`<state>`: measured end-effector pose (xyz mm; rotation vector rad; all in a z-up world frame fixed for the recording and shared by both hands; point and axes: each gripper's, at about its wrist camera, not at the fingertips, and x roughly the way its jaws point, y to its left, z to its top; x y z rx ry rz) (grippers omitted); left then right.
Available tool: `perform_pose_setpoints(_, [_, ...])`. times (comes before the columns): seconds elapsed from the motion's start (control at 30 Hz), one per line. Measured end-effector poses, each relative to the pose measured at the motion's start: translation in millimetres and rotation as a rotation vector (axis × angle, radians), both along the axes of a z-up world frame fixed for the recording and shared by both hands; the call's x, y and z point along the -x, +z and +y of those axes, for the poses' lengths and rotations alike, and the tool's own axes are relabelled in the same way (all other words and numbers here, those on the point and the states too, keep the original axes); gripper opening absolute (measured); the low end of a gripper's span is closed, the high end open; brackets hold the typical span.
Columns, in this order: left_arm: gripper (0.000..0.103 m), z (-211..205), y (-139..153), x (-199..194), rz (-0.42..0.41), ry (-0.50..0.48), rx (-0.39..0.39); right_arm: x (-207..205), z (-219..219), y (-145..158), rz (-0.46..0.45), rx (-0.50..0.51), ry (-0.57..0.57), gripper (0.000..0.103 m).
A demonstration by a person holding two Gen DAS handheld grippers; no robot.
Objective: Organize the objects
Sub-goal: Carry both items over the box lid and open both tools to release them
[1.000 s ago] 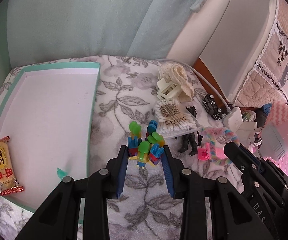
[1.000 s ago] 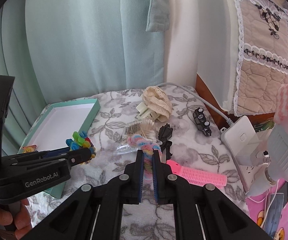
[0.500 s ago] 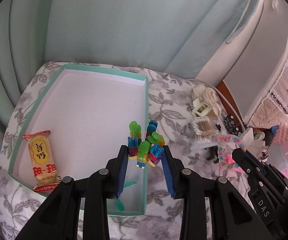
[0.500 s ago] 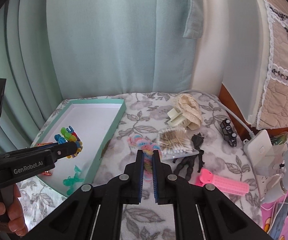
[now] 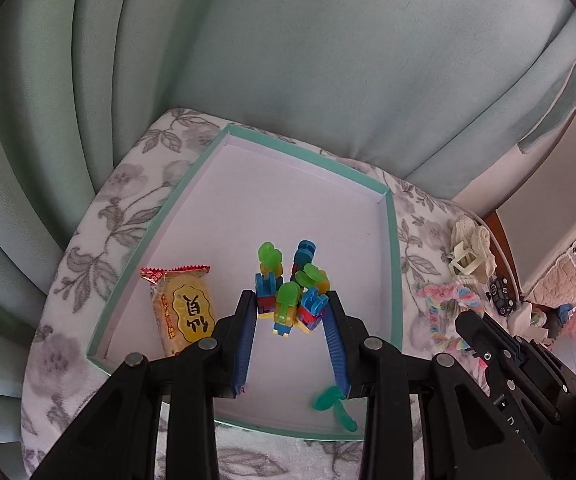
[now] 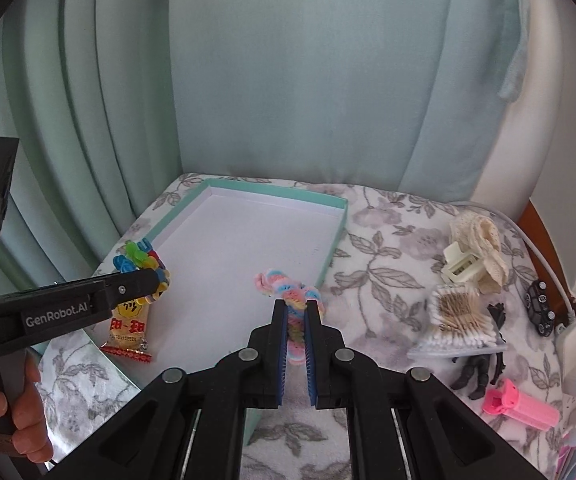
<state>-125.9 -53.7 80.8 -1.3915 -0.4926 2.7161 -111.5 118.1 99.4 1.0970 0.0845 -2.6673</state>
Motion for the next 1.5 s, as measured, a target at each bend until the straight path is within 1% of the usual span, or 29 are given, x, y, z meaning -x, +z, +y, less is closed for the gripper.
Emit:
perform_pose_setpoints(0.23, [0.035,-5,-9,9,-0.020,-0.011,0.003,17,-27,-8,-0.021,-0.016,0.057,0.009])
perform_pose_setpoints(0.47, [0.035,-4,-22,19,-0.053,-0.025,0.006,27,-39,-25,-0.063,-0.038,0.081,0.009])
perform_pose_setpoints(0.87, [0.035,0,-36,26,-0.095,-0.039,0.012,27,-40,-47,-0.144,-0.042,0.094,0.010])
perform_pose_setpoints(1.3, [0.035,8,-44,27,-0.129,-0.051,0.022,21,-39,-54,-0.190,-0.035,0.103,0.010])
perform_pose_setpoints(1.5, [0.035,8,-44,26,-0.138,-0.044,0.018,19,-38,-53,-0.199,-0.032,0.102,0.014])
